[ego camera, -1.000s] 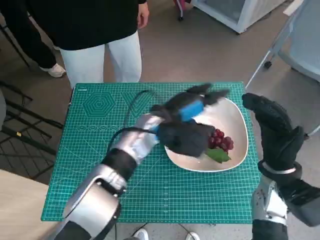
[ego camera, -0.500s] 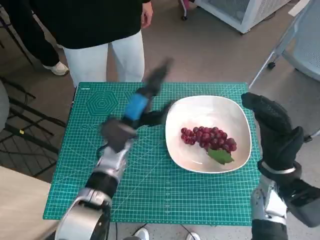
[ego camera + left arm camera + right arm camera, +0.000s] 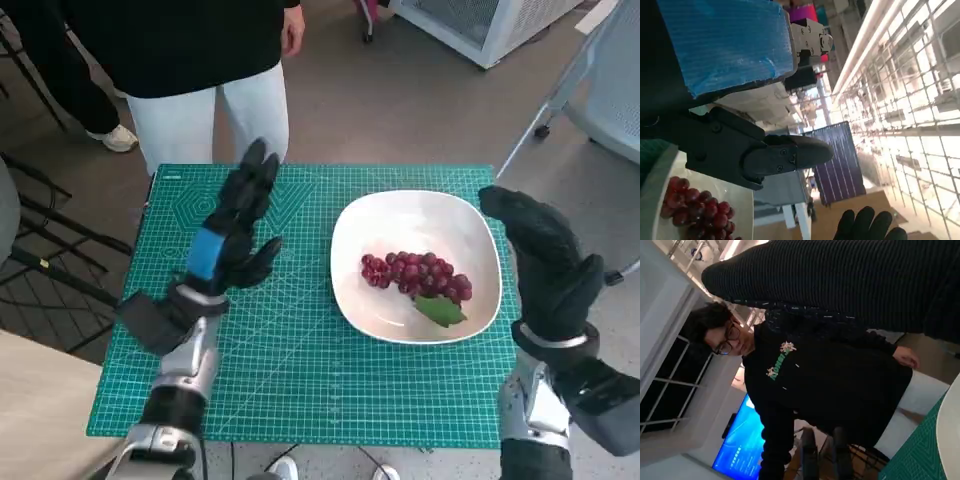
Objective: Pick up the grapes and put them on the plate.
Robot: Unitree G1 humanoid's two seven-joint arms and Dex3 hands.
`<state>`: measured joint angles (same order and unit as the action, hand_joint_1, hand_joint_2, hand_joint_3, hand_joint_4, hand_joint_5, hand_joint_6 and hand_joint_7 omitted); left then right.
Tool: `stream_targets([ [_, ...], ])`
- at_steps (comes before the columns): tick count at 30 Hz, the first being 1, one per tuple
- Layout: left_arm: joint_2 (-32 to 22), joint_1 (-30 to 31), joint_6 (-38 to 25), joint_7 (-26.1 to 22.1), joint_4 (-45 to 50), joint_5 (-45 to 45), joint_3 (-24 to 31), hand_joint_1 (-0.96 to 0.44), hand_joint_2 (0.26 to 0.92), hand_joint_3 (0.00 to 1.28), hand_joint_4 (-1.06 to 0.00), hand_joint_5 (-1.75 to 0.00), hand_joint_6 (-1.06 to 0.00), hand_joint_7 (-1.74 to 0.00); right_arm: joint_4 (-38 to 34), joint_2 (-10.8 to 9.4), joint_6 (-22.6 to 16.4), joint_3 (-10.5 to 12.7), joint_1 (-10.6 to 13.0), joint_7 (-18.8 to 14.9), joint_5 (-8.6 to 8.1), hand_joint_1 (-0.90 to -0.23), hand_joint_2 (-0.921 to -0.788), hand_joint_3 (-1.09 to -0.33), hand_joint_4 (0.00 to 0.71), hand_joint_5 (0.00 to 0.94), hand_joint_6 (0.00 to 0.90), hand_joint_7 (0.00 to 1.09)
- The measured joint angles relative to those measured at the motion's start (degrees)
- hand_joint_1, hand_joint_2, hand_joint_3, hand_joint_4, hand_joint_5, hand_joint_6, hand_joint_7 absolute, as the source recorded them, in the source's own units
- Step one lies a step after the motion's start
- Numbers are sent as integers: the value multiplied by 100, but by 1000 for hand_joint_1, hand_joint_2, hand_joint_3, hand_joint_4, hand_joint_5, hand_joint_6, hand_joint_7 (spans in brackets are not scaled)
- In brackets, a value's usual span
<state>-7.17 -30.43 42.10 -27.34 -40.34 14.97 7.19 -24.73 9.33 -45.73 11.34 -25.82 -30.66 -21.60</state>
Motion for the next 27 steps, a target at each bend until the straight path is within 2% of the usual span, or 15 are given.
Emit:
stream_targets([
  [11,3,302,-16,88,105,-1,116,-616,921,306,-161,-26,-195,-62,-19,-28,2,-26,0,-10,-2,-541,-921,-654,165,4,-1,341],
  [27,4,530,-294,88,548,91,144,-616,921,290,-172,-15,-211,-53,-23,-27,105,-25,0,-52,-28,-541,-921,-650,167,4,-1,346],
])
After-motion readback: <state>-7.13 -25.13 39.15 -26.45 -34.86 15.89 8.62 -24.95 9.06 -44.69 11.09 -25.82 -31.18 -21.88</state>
